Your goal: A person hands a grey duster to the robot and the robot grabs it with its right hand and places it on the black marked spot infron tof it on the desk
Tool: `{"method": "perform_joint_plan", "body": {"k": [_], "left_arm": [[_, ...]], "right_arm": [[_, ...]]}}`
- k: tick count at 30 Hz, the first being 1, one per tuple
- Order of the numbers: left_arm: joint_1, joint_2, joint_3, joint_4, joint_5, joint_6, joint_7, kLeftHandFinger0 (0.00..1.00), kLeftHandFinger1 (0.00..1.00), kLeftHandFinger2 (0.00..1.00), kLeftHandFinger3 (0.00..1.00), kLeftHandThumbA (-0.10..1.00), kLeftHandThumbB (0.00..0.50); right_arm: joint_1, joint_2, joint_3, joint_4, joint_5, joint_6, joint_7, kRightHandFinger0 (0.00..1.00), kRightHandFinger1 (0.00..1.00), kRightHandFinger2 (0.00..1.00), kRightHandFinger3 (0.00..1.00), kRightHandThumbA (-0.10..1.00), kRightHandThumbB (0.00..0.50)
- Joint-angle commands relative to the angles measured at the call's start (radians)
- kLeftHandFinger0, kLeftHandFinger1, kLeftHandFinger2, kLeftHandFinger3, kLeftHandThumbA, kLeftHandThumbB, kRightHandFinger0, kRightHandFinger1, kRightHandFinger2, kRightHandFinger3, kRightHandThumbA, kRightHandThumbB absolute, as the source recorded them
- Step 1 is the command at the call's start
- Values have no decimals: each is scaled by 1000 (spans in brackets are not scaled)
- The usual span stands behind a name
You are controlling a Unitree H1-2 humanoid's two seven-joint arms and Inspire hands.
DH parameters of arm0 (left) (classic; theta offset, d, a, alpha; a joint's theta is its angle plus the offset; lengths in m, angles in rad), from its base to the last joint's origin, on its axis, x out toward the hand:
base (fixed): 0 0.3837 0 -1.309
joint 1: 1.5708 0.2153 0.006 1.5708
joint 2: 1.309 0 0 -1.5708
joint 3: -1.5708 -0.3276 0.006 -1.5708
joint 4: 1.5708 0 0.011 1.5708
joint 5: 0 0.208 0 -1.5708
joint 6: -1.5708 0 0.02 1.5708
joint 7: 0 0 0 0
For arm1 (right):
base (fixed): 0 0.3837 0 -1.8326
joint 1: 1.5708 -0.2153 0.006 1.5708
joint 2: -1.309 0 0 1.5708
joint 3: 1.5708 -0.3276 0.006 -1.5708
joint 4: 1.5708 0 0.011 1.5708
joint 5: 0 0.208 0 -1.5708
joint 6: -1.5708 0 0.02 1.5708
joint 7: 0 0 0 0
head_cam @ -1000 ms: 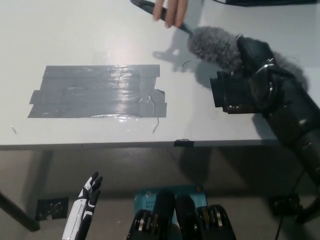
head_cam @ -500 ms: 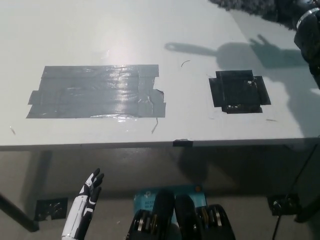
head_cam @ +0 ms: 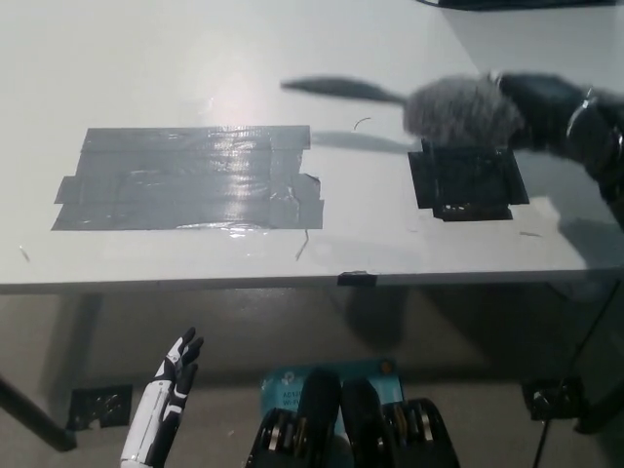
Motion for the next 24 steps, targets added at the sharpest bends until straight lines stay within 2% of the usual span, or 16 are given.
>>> {"method": "perform_joint_plan", "body": {"k": [1,2,3,4,5,6,10,11,12,14,15,16,20,21,23,24], "left_arm": [[-2,11,-6,-26,3,-27,-11,1000,1000,1000,1000,1000,204],[-5,13,-6,-29,6,-27,-11,1000,1000,1000,1000,1000,196],[-7,13,-5,-26,6,-30,-10,1000,1000,1000,1000,1000,194],[-5,12,-5,-30,5,-24,-11,1000,1000,1000,1000,1000,200],[-1,11,-4,-38,-2,-10,-14,1000,1000,1000,1000,1000,211],[0,10,-3,-41,-3,-5,-15,1000,1000,1000,1000,1000,219],[-4,13,-7,-33,8,-20,-12,1000,1000,1000,1000,1000,197],[-5,13,-6,-30,9,-21,-11,1000,1000,1000,1000,1000,197],[-5,15,-7,-32,16,-21,-10,1000,1000,1000,1000,1000,207],[1,14,-6,-47,15,-4,-11,1000,1000,1000,1000,1000,216],[0,15,-6,-47,18,-4,-10,1000,1000,1000,1000,1000,217],[-3,15,-5,-43,17,-6,-10,1000,1000,1000,1000,1000,224],[-4,10,-1,-37,3,-5,-11,1000,1000,1000,1000,1000,250],[-3,10,-2,-41,3,-2,-13,1000,1000,1000,1000,1000,249],[-5,14,-3,-40,15,-9,-9,1000,1000,1000,1000,1000,238],[-7,14,-4,-36,18,-18,-7,1000,1000,1000,1000,1000,224]], "right_arm": [[-49,-1,-2,-30,7,14,63,91,570,897,899,-100,186],[-55,2,-8,-29,14,22,70,355,830,1000,1000,69,256],[-63,6,-13,-22,21,32,81,513,876,1000,1000,160,273],[-67,7,-22,-28,37,45,107,900,1000,1000,1000,368,326],[-71,4,-33,-42,64,63,159,1000,1000,1000,1000,502,404],[-76,1,-36,-56,72,88,197,1000,1000,1000,1000,604,430],[-82,-2,-73,-75,110,65,212,1000,1000,1000,1000,737,496],[-81,-4,-80,-89,111,67,212,1000,1000,1000,1000,745,500],[-86,-8,-91,-98,119,55,210,1000,1000,1000,1000,814,500],[-95,-10,-125,-119,150,69,221,1000,1000,1000,1000,819,500],[-103,-11,-158,-121,190,55,229,1000,1000,1000,1000,786,500],[-111,-11,-202,-155,229,100,242,1000,1000,1000,1000,727,500],[-156,-28,-278,-241,282,178,299,1000,1000,1000,1000,777,500],[-172,-37,-292,-260,286,179,298,1000,1000,1000,1000,819,498],[-201,-44,-361,-292,330,211,274,1000,1000,1000,1000,788,500],[-202,-50,-375,-316,324,206,259,1000,1000,1000,1000,814,500]]}}
